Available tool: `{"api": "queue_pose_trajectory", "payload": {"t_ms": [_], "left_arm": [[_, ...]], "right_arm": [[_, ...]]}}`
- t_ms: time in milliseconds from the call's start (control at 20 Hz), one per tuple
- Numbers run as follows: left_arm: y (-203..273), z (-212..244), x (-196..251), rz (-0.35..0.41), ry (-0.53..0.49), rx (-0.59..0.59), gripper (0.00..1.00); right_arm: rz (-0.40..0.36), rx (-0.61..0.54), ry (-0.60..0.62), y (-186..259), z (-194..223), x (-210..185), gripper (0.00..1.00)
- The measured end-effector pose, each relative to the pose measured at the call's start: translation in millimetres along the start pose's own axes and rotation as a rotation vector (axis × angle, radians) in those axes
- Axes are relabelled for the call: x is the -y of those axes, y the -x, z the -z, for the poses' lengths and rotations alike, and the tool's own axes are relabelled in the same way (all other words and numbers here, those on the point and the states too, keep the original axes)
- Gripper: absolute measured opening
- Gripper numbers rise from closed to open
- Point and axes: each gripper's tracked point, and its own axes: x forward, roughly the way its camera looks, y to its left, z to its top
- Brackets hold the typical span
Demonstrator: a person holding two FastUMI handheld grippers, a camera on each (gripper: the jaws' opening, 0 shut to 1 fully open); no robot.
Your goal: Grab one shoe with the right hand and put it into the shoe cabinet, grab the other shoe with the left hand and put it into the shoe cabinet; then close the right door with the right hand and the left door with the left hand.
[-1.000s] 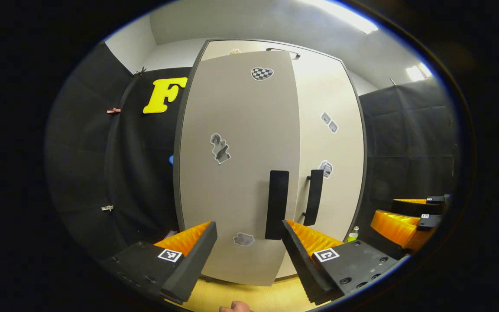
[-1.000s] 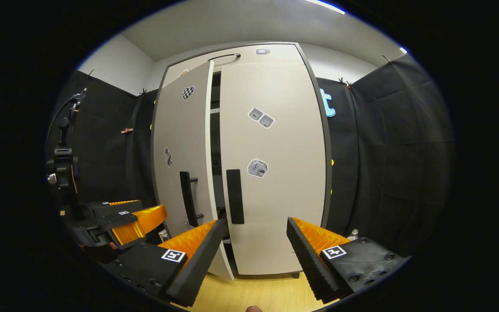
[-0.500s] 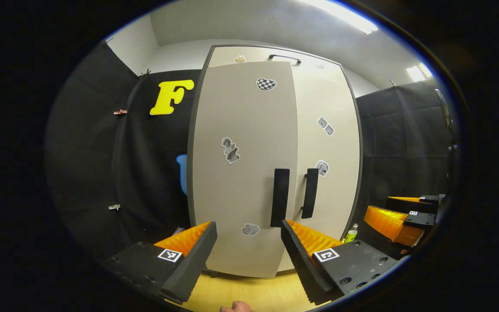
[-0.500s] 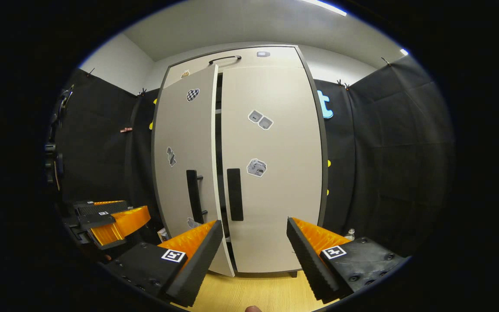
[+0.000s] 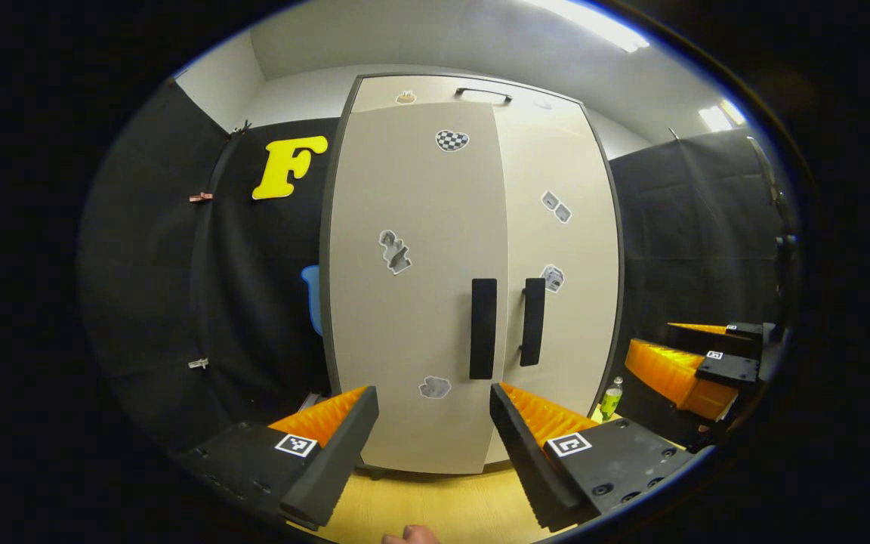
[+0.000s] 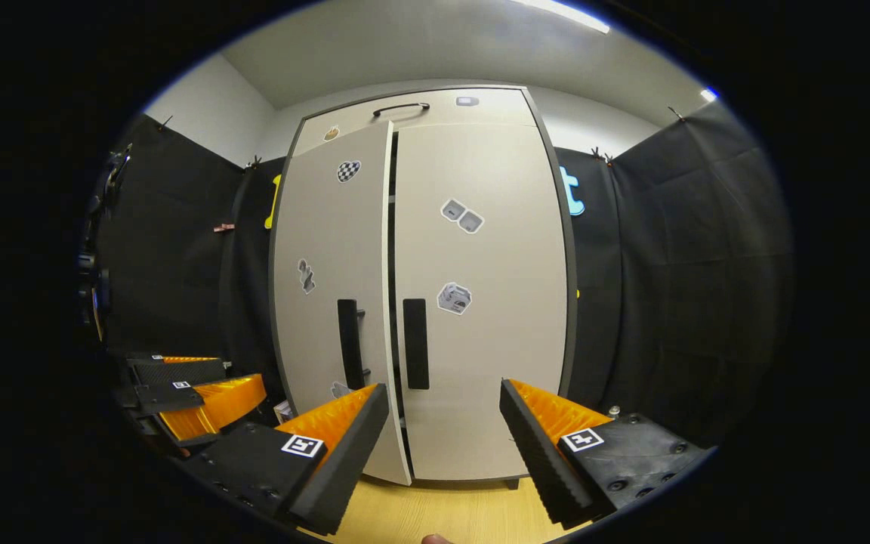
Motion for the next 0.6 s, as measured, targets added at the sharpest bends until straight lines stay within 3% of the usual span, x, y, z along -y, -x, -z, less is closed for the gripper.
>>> {"api": "queue_pose_trajectory", "payload": {"t_ms": [600], "left_arm": [[5, 21, 4, -0.008, -0.021, -0.03, 0.95]], "right_arm": [[-0.057, -0.053, -0.033, -3, 15, -17, 0.99]]}}
